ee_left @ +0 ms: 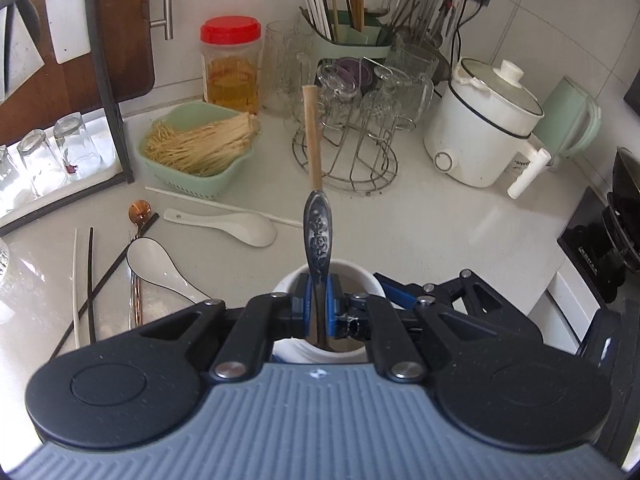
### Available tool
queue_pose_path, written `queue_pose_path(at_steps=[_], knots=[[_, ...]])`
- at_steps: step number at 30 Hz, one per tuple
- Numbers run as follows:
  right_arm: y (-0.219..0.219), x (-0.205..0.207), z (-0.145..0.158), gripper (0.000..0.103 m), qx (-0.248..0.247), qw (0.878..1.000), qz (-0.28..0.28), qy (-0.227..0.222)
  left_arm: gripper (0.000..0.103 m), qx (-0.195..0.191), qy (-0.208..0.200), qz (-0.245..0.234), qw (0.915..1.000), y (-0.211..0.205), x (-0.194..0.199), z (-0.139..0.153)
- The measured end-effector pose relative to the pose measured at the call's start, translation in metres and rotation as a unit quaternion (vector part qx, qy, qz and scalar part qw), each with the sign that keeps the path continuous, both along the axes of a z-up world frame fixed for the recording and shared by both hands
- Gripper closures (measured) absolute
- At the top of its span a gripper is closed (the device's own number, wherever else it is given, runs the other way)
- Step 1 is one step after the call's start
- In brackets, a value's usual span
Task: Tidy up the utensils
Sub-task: 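Lower the spoon into the mug beside the chopstick and open the left tool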
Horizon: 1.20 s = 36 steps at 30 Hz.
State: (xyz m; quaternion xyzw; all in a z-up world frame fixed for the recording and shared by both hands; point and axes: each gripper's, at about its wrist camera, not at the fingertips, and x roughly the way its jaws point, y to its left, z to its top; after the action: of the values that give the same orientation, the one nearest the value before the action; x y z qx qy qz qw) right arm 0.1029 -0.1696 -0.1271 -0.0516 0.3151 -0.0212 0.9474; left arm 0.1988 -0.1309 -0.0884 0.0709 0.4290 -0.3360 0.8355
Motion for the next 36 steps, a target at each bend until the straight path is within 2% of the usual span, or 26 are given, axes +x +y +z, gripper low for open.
queue_pose_path(at_steps=[11,18,30,36], knots=[[-0.001,0.000,-0.001,0.014,-0.003,1.000,0.011,0.000,0.094,0.007,0.020,0.012,0.9997,-0.001,0.004,-0.007],[-0.003,0.000,-0.001,0.014,-0.002,1.000,0.016,-0.001,0.094,0.009,0.018,0.019,0.9996,-0.003,0.004,-0.006],[-0.004,-0.002,-0.001,0.015,0.000,1.000,0.021,-0.003,0.094,-0.005,-0.008,0.047,0.9988,0.010,-0.009,0.016],[-0.006,-0.003,-0.001,0.015,0.002,1.000,0.017,-0.002,0.093,0.000,-0.023,0.072,0.9971,0.021,-0.017,0.031]])
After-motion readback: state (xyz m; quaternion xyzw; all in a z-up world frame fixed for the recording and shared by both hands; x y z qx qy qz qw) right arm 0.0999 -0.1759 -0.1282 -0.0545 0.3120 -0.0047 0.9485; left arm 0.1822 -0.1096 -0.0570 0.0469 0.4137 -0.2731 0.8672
